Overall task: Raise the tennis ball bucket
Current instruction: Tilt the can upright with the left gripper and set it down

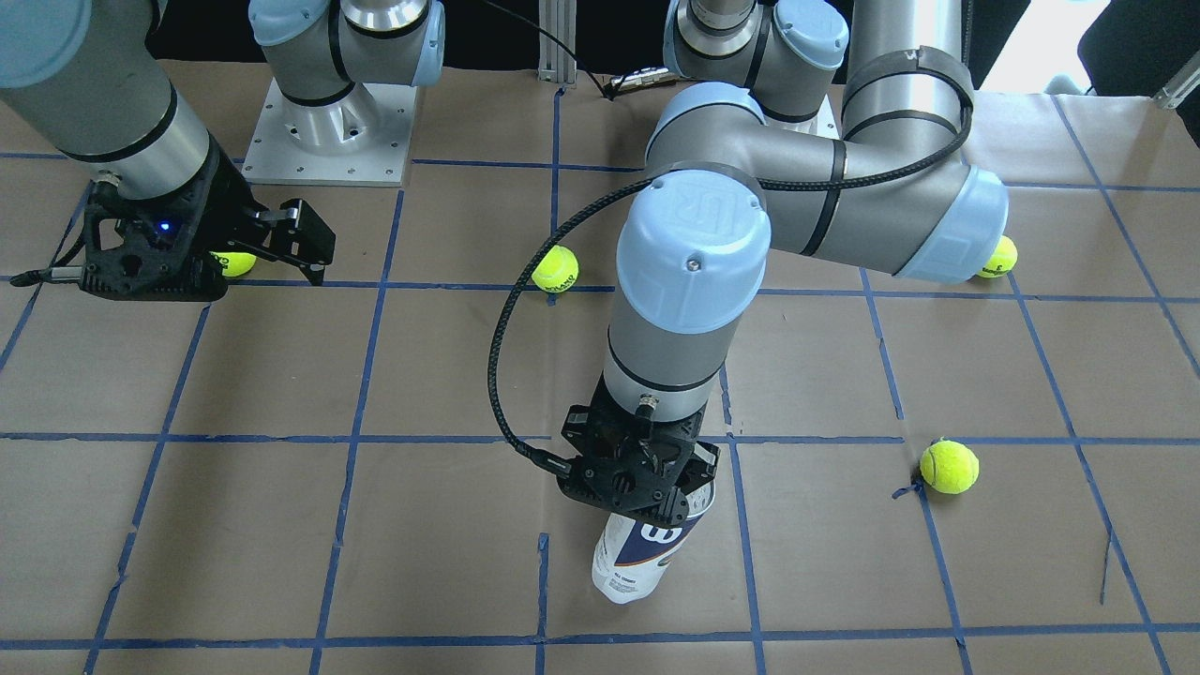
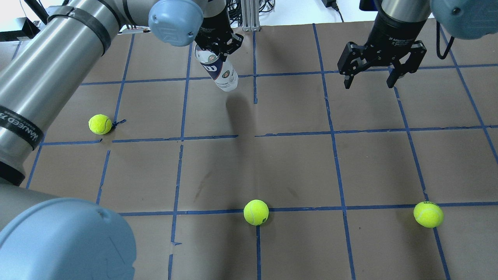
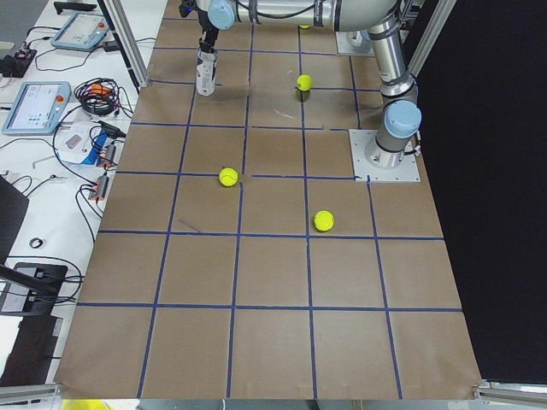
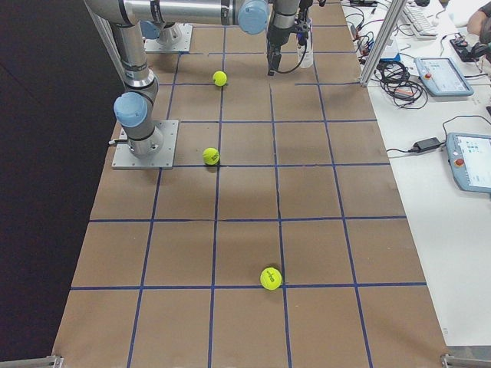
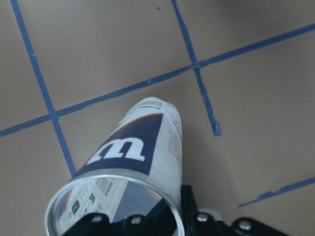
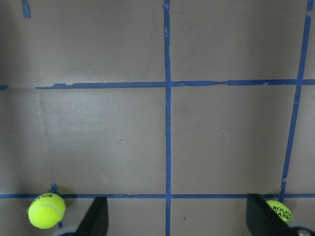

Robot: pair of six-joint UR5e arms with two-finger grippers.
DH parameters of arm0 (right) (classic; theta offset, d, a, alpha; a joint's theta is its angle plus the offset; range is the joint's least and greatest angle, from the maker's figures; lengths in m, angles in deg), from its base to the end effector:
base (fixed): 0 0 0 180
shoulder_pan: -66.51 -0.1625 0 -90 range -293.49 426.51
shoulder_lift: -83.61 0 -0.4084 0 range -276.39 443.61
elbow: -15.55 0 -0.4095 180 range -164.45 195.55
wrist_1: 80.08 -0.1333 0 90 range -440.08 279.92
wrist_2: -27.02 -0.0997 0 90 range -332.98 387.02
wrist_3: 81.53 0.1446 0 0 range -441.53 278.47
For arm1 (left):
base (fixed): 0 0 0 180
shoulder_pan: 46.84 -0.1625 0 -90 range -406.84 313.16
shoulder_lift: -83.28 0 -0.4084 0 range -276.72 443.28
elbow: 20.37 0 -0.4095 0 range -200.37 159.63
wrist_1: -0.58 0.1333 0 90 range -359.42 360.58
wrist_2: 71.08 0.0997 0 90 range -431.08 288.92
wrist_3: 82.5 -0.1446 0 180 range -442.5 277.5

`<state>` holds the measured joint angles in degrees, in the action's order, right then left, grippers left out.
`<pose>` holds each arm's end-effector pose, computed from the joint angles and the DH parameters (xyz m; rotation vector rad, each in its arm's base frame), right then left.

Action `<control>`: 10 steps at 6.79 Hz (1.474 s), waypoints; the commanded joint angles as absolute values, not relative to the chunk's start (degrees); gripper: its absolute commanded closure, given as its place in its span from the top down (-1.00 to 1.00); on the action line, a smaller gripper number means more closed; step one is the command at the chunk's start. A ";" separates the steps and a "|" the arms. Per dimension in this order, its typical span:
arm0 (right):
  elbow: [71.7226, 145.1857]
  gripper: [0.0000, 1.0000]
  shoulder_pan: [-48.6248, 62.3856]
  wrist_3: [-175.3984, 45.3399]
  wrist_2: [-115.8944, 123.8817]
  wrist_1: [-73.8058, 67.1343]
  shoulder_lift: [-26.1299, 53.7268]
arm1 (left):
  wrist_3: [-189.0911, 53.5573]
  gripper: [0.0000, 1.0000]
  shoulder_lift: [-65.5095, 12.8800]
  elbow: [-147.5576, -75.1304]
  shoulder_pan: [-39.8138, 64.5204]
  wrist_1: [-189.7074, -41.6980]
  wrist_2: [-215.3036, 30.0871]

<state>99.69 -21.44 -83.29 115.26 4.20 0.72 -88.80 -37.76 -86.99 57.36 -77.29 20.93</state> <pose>0.1183 -0.5460 0.4033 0.0107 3.1012 0.1872 -0.3027 -0.6734 0.3215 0.5512 3.0602 -0.1248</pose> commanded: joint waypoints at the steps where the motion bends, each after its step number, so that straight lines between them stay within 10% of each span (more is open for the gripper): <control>1: 99.66 1.00 -21.38 -83.38 115.26 4.20 0.73 | -87.46 -0.99 -38.89 -86.73 58.88 -81.32 25.83; 4: 99.66 1.00 -21.38 -83.29 115.26 4.38 0.73 | -86.63 -0.87 -39.67 -86.56 58.89 -83.45 26.22; 5: 99.66 1.00 -21.38 -83.20 115.26 4.38 0.73 | -86.19 -0.44 -39.77 -86.73 58.89 -82.66 26.13; 6: 99.66 1.00 -21.38 -83.29 115.17 4.38 0.73 | -86.45 0.61 -39.85 -86.64 58.89 -82.57 25.78; 7: 99.66 1.00 -21.29 -83.29 115.17 4.38 0.81 | -86.89 0.87 -39.16 -86.56 58.80 -82.57 25.87; 10: 99.66 1.00 -21.29 -83.38 115.26 4.38 0.81 | -86.72 0.94 -29.18 -88.39 56.79 -83.18 25.78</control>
